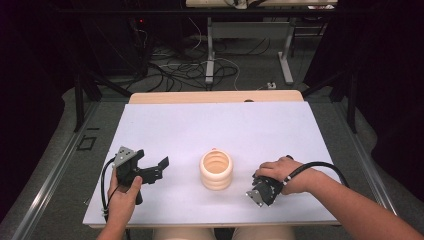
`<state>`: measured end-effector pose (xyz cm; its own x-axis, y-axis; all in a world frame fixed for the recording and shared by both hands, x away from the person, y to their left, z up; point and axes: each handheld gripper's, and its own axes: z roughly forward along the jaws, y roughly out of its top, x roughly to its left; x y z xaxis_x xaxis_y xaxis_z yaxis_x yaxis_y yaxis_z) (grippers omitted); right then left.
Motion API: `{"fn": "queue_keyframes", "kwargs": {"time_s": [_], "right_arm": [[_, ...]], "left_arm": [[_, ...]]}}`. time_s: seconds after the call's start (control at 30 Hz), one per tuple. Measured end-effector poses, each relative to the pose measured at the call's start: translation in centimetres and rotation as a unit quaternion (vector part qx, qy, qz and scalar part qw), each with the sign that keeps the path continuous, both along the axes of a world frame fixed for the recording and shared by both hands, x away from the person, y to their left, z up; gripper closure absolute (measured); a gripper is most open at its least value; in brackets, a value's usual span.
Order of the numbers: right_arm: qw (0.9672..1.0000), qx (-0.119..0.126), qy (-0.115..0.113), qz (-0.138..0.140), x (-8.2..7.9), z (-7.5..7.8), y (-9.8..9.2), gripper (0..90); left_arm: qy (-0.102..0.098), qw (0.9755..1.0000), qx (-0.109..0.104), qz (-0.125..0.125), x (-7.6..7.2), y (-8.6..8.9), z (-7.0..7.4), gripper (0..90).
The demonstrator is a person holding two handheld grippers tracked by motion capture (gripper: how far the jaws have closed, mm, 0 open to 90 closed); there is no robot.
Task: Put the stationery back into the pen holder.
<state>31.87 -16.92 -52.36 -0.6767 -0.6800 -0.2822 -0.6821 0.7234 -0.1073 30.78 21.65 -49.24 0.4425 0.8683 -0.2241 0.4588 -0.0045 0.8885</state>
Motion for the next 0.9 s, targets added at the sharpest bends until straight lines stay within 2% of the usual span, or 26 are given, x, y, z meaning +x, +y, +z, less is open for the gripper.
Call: {"fn": "queue_keyframes", "kwargs": {"time_s": [0.07, 0.13, 0.2, 0.23, 0.3, 0.43, 0.53, 0.63, 0.67, 0.7, 0.73, 0.8, 0.9], "right_arm": [[1.0000, 0.000, 0.001, 0.001, 0.0, 0.0, 0.0, 64.6], [0.9999, -0.011, -0.010, 0.004, 0.0, 0.2, 0.1, 64.6], [1.0000, -0.004, -0.006, -0.001, 0.0, 0.1, 0.0, 64.6], [0.9998, -0.002, -0.017, -0.004, -0.1, 0.2, 0.0, 64.6], [0.9999, -0.003, -0.009, -0.010, 0.0, 0.3, -0.1, 64.7], [0.9992, 0.013, -0.007, -0.038, 0.1, 0.8, -0.2, 64.6], [0.9984, 0.031, -0.009, -0.046, 0.4, 1.2, -0.2, 64.6], [0.9959, 0.053, -0.006, -0.073, 0.5, 1.7, -0.2, 64.6], [0.9932, 0.080, -0.012, -0.083, 0.5, 1.8, -0.3, 64.6], [0.9923, 0.085, -0.004, -0.090, 0.6, 2.0, -0.3, 64.6], [0.9911, 0.094, -0.009, -0.094, 0.7, 2.2, -0.3, 64.6], [0.9874, 0.113, -0.005, -0.111, 0.9, 2.7, -0.3, 64.6], [0.9800, 0.146, 0.008, -0.135, 1.3, 3.3, -0.3, 64.6]], "left_arm": [[-0.001, 1.0000, -0.001, 0.001, 0.0, 0.0, 0.0, 0.5], [0.001, 1.0000, -0.002, 0.002, 0.0, 0.0, 0.0, 0.5], [0.002, 1.0000, -0.002, 0.002, 0.0, 0.0, 0.0, 0.5], [0.002, 1.0000, -0.002, 0.002, 0.0, 0.0, 0.0, 0.5], [0.001, 1.0000, -0.002, 0.003, 0.0, 0.0, 0.0, 0.5], [0.001, 1.0000, -0.002, 0.003, 0.0, 0.0, 0.0, 0.5], [0.003, 1.0000, -0.002, 0.004, 0.0, 0.0, 0.0, 0.5], [0.003, 1.0000, -0.002, 0.005, 0.0, 0.0, 0.0, 0.5], [0.003, 1.0000, -0.002, 0.004, 0.0, 0.0, 0.0, 0.5], [0.002, 1.0000, -0.002, 0.004, 0.0, 0.0, 0.0, 0.5], [0.003, 1.0000, -0.002, 0.005, 0.0, 0.0, 0.0, 0.5], [0.003, 1.0000, -0.002, 0.004, 0.0, 0.1, 0.0, 0.5], [0.000, 1.0000, -0.002, 0.005, 0.0, 0.1, 0.0, 0.5]]}}
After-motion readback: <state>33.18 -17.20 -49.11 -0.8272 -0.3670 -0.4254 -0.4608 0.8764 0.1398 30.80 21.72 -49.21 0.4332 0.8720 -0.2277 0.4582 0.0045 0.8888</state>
